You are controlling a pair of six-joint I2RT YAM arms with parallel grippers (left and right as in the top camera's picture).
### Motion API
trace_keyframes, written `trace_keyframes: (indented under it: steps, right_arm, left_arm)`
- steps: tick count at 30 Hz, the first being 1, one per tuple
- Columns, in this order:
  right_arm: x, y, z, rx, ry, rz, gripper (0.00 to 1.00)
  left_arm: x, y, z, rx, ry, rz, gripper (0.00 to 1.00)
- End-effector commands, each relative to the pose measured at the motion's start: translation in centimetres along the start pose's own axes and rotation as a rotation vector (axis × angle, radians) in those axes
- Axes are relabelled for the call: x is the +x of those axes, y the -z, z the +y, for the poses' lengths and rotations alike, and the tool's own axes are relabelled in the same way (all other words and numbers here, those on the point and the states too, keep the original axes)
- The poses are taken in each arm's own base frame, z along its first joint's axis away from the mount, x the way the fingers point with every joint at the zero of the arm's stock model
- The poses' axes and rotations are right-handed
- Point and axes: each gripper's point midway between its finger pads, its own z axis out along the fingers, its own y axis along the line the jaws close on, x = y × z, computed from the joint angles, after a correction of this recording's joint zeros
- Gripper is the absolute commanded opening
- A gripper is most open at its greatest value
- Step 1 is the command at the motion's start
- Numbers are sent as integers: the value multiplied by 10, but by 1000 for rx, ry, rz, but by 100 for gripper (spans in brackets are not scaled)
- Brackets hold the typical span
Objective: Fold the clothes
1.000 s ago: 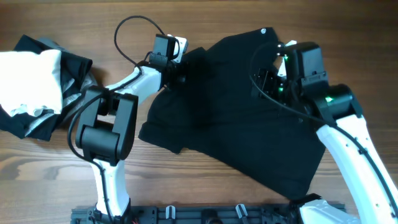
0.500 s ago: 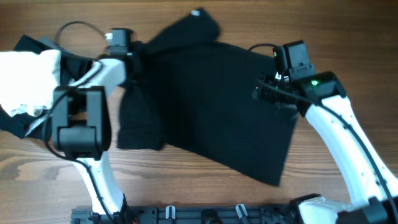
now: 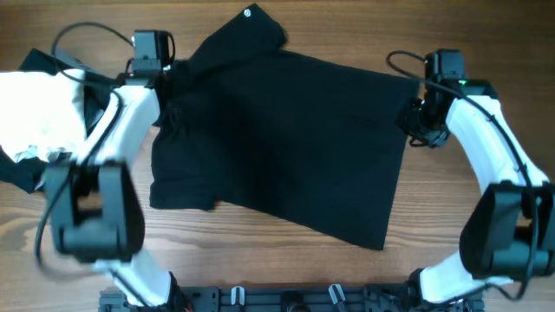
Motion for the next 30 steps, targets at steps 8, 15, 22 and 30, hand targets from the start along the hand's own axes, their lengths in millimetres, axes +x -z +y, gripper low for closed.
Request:
trace_keyframes:
  steps: [8,15,22,30]
  right_arm:
    - [10,-83,0,-44,108,162,54]
    - [6,-99,-1,-31,115,150,4]
    - [-66,-79,-46,71,-29,-51,4]
    - [-143,-24,-100,24,-131,-223,9]
  left_arm:
    - [-13,157,-14,92,-42,-125,92]
    - [2,205,1,93,-40,-131,93]
    - [27,208,11,62,-53,-40,95]
    - [43,208,17,38,-62,27,100]
